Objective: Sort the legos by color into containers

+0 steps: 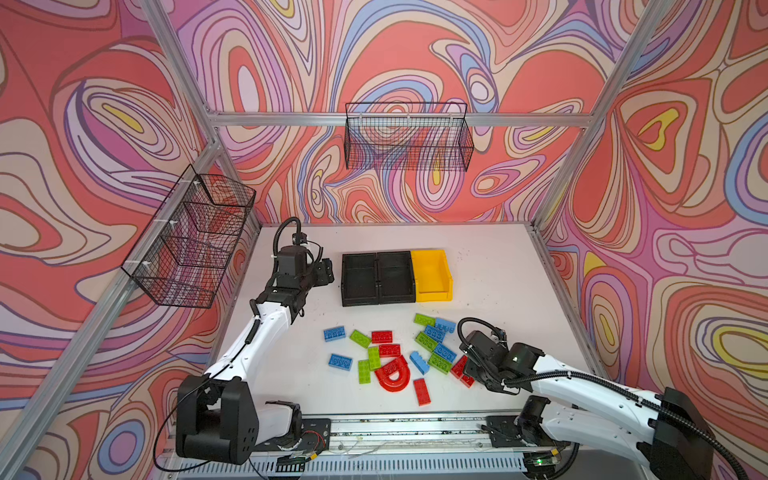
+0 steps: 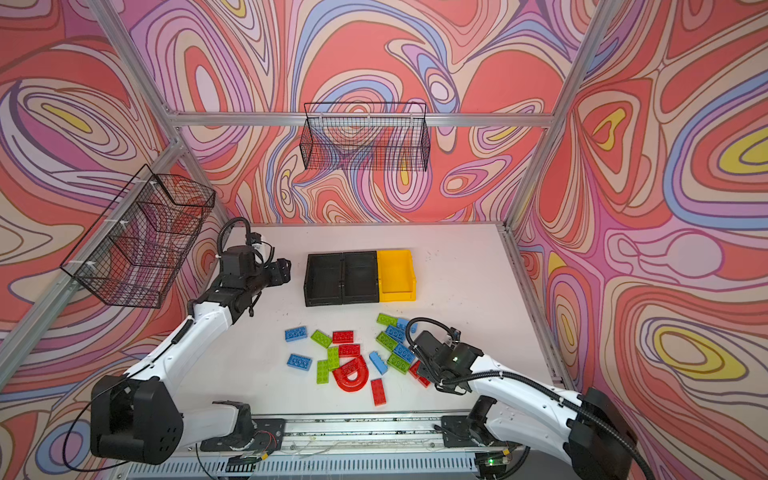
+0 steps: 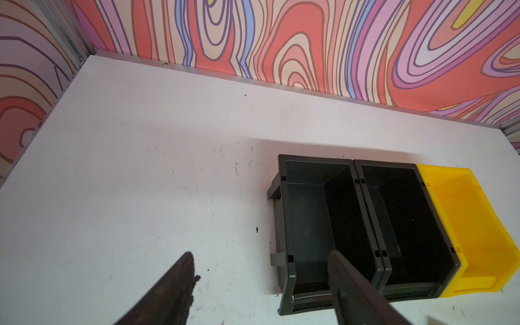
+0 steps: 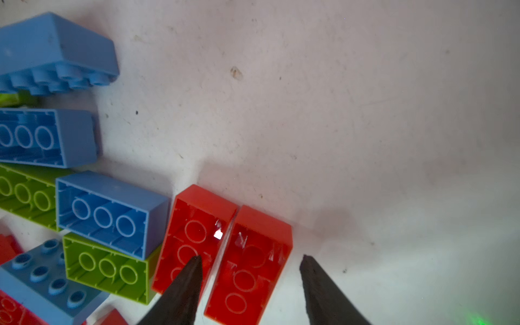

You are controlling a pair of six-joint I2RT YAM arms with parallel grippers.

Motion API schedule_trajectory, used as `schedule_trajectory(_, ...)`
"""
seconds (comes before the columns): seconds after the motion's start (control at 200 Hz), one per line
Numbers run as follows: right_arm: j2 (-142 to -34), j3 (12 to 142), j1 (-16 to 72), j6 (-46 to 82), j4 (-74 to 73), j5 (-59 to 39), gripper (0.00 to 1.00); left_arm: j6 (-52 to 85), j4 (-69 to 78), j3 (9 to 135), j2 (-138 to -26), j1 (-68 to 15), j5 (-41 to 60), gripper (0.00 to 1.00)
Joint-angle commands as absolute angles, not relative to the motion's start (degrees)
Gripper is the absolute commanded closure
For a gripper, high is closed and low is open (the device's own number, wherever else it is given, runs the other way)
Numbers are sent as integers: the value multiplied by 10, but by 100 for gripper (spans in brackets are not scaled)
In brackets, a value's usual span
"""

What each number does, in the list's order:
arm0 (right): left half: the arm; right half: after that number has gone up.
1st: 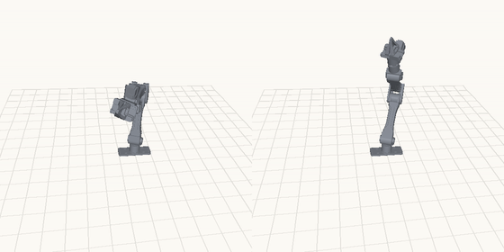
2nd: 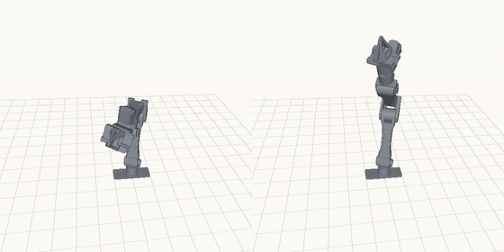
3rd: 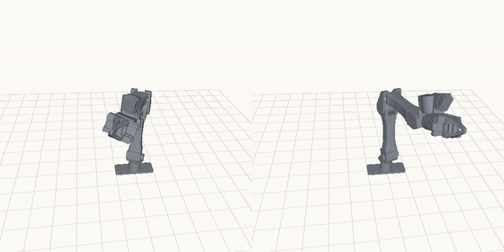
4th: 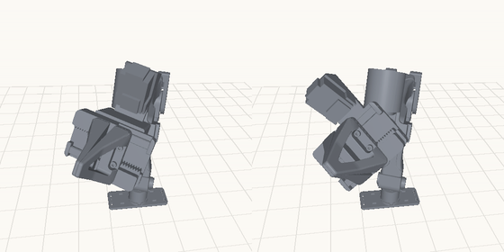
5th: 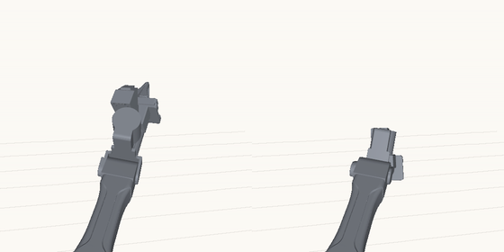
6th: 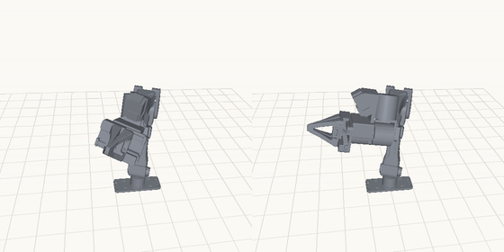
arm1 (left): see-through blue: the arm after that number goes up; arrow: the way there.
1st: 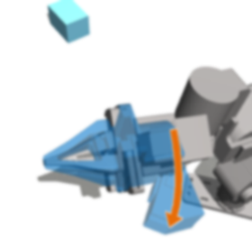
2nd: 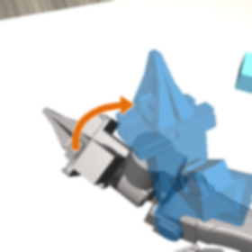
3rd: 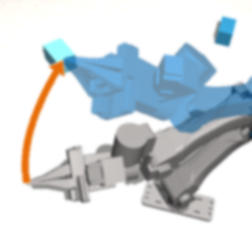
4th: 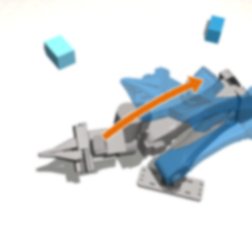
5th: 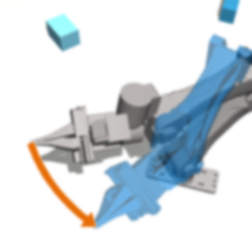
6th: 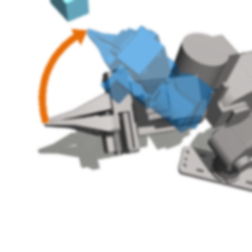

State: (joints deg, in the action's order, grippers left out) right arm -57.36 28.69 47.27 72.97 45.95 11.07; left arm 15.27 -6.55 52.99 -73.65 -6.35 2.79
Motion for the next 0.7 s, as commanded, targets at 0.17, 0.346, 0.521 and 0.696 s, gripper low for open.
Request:
schedule_trajectory(0.17, -559, 271, 478, 764, 469, 119, 42, 157, -76, 532, -740, -59, 31, 23)
schedule_trajectory(0.346, -532, 264, 478, 780, 478, 128, 43, 158, -76, 532, -739, -59, 32, 23)
schedule_trajectory(0.521, -524, 255, 478, 786, 476, 124, 43, 159, -76, 532, -740, -59, 35, 23)
schedule_trajectory(0.696, -518, 248, 478, 788, 478, 122, 44, 158, -77, 532, -739, -59, 33, 23)
